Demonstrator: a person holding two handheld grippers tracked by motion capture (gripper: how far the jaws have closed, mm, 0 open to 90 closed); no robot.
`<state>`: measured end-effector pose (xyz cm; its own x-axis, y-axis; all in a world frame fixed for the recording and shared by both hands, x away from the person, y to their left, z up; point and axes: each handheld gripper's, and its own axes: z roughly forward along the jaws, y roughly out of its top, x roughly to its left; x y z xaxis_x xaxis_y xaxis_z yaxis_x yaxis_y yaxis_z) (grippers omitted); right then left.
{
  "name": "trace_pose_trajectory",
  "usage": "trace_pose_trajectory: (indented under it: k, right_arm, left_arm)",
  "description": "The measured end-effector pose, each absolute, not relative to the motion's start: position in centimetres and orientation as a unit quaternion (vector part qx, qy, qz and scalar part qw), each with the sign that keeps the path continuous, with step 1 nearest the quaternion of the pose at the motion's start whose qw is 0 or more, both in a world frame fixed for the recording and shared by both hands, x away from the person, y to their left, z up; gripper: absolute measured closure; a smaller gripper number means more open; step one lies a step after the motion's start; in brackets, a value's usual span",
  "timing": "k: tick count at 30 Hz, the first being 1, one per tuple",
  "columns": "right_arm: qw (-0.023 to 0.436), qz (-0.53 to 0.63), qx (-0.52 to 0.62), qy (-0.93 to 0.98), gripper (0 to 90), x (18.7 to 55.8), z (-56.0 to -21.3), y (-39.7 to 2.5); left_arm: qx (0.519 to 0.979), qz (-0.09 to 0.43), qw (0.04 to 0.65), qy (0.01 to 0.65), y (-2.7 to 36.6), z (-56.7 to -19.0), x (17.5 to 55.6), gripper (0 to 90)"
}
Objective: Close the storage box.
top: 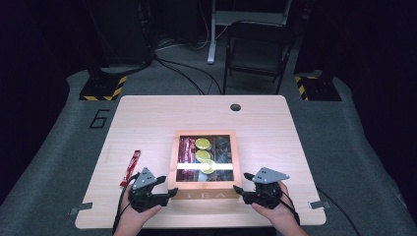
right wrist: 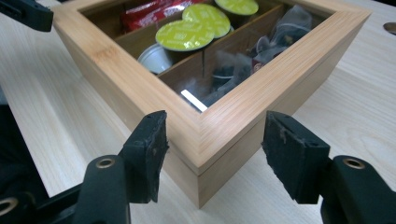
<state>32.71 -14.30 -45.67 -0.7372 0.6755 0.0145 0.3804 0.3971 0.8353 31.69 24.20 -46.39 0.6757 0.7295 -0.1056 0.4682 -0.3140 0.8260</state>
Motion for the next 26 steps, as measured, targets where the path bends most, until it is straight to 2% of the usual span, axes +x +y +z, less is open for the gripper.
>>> trace_pose_trajectory:
  k: [8,12,17,19,21,26]
  right_arm:
    - [0.176,0.447,0.341,0.808,39.6,33.1,-45.3,-15.2]
    - [0.181,0.448,0.350,0.802,39.8,33.4,-45.4,-15.8]
    - [0.182,0.451,0.356,0.798,39.9,33.7,-45.4,-16.4]
    - [0.182,0.454,0.346,0.800,39.8,33.7,-45.4,-16.5]
    - [0.181,0.468,0.321,0.803,39.8,33.4,-45.3,-16.2]
    - [0.169,0.464,0.292,0.819,38.8,32.9,-45.5,-15.3]
  left_arm:
    - [0.781,0.155,0.463,0.389,25.6,-45.8,32.0,36.0]
    - [0.770,0.176,0.465,0.400,26.2,-45.6,32.2,36.0]
    - [0.765,0.196,0.443,0.424,27.8,-45.7,32.9,36.2]
    - [0.762,0.206,0.437,0.431,28.1,-45.7,33.0,36.2]
    - [0.758,0.240,0.411,0.445,29.3,-45.7,33.5,35.8]
    - [0.746,0.259,0.390,0.474,31.2,-46.0,34.2,34.5]
